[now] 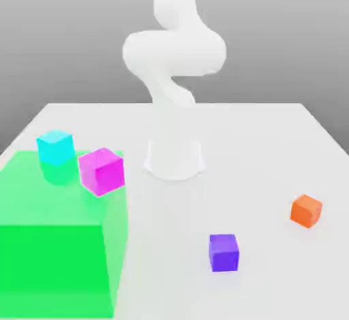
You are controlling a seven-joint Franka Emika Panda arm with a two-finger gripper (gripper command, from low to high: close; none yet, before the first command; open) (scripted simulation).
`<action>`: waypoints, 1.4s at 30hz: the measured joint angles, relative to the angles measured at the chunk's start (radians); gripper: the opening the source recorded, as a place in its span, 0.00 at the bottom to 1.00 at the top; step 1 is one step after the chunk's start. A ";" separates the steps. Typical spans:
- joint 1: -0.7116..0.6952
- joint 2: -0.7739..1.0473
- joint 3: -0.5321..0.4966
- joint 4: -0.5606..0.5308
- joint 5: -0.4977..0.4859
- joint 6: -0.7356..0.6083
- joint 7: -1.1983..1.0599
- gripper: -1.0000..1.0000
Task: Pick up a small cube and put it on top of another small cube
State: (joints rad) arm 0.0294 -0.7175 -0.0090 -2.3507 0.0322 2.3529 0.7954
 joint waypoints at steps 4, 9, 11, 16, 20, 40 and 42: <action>0.050 0.158 -0.003 -0.092 0.058 0.098 -0.008 0.50; 0.100 0.347 0.019 -0.201 0.110 0.216 -0.004 0.50; 0.116 0.420 0.034 -0.245 0.121 0.262 0.005 0.50; 0.139 0.599 0.078 -0.354 0.099 0.382 0.062 0.50; 0.161 0.739 0.084 -0.435 -0.014 0.479 0.171 0.50; 0.188 0.844 0.047 -0.437 -0.070 0.564 0.217 0.00; 0.204 0.779 0.062 -0.448 -0.043 0.508 0.189 0.00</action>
State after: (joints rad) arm 0.2329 0.0614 0.0531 -2.7992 -0.0112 2.8614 0.9845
